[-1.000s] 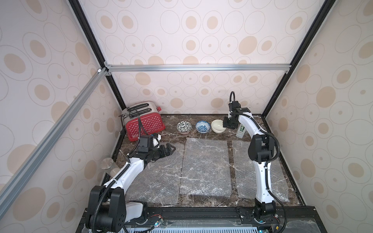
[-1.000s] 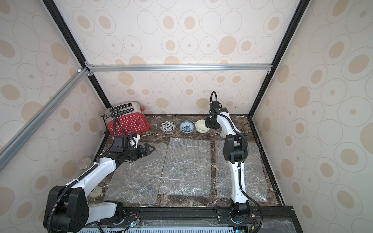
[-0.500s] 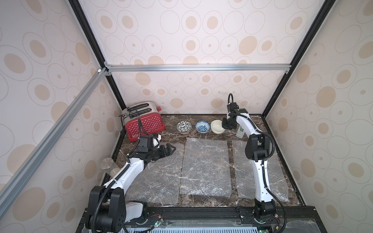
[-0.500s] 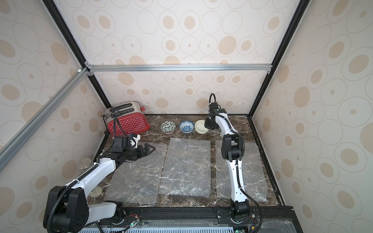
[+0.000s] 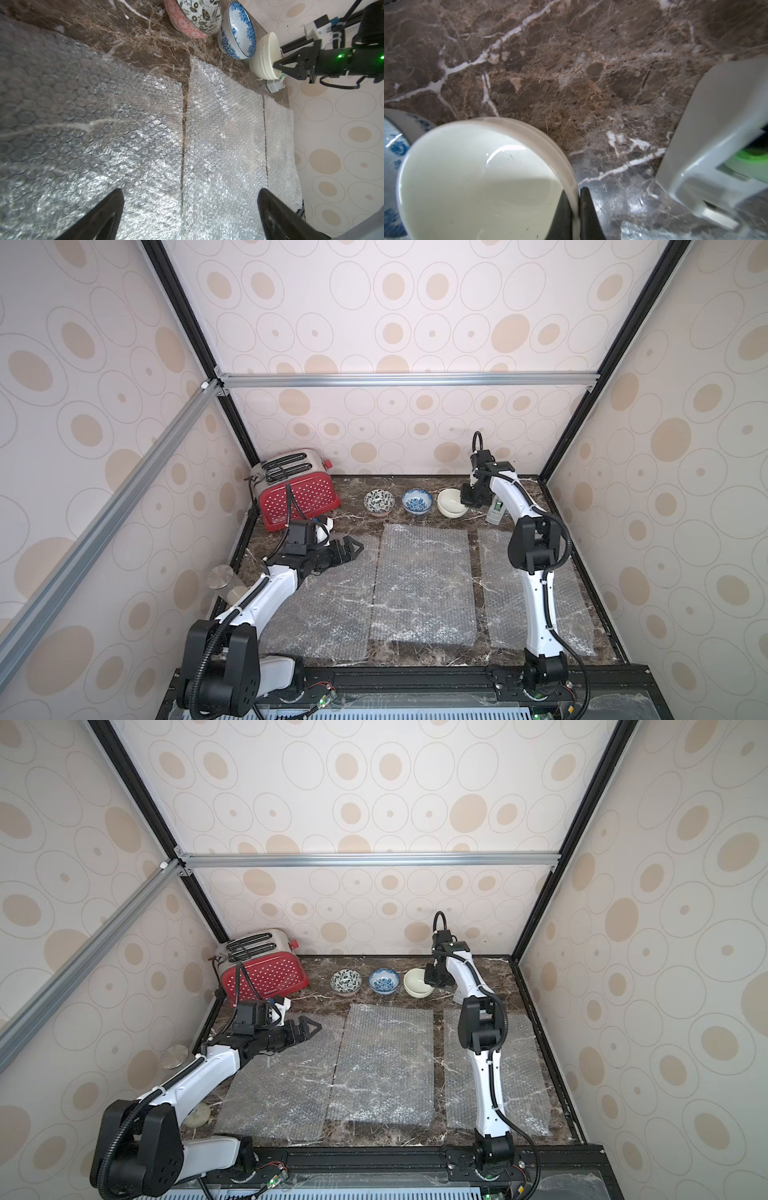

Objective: Wrap bowls in bubble wrap
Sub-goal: Pick up the bowl from the center of the board, then place the bowl on the bubble wrap.

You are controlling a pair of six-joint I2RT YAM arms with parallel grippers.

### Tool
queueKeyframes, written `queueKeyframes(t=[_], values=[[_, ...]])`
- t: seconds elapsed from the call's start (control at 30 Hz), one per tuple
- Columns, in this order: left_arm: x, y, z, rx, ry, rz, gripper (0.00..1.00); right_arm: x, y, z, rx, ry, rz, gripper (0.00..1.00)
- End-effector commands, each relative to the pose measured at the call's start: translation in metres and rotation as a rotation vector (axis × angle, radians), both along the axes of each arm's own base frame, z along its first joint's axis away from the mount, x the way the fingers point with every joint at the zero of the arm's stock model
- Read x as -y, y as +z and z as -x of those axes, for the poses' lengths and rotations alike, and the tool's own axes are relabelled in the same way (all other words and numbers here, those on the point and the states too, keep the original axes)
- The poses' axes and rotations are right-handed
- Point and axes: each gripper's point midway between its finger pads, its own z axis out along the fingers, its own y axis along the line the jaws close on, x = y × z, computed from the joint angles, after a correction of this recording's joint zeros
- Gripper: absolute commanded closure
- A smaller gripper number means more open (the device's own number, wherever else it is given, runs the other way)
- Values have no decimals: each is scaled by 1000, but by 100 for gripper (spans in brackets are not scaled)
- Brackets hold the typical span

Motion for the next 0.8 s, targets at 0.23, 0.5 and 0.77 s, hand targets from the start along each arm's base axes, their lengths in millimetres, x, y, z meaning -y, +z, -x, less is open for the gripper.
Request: queueKeyframes(t=[0.23, 0.5, 0.77], values=[[21, -4, -9, 3, -41, 24, 1, -50, 93, 90, 61, 221, -30, 100], [42, -11, -16, -2, -100, 15, 1, -102, 56, 171, -15, 385, 2, 100], [47, -1, -21, 19, -98, 32, 1, -110, 14, 185, -88, 385, -9, 100]])
